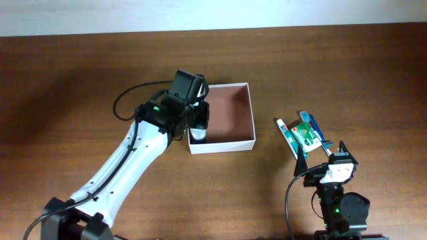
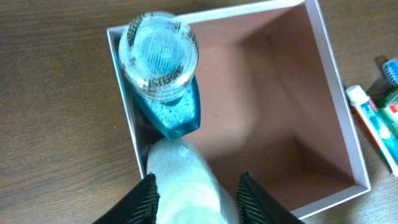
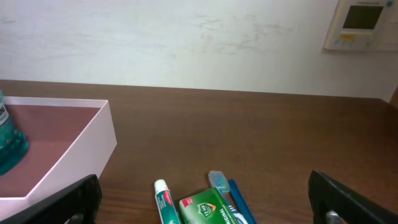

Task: Pack container
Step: 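Lower the soap bottle into the box beside the mouthwash and release, then withdraw the left gripper up and to the left of the box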

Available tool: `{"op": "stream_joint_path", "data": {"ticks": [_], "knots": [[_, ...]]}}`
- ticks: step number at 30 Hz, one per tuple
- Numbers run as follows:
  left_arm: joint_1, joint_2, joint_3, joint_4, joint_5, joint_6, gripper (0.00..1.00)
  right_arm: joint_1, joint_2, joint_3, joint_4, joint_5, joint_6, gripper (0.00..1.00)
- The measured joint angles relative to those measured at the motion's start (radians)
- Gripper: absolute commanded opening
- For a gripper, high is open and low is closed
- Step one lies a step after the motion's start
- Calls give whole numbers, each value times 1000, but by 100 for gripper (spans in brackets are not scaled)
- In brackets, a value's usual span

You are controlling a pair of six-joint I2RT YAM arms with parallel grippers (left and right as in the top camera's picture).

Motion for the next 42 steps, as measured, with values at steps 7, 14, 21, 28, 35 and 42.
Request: {"op": "stream_joint_path", "data": {"ticks": [7,14,21,28,35,42], "knots": [[0,0,0,1,0,-1,48,0,0,0,0,0,0,99],[0,-2,0,-14,0,-1,47,0,0,0,0,0,0,99],[0,-95,0,-35,-4,-1,47,0,0,0,0,0,0,98],[0,-278,0,-39,-144,-13,47,0,0,0,0,0,0,99],[111,-337,0,-63,-351,-118,47,0,0,0,0,0,0,99],[311,-315,0,-81,-346,-181,49,0,0,0,0,0,0,99]]}}
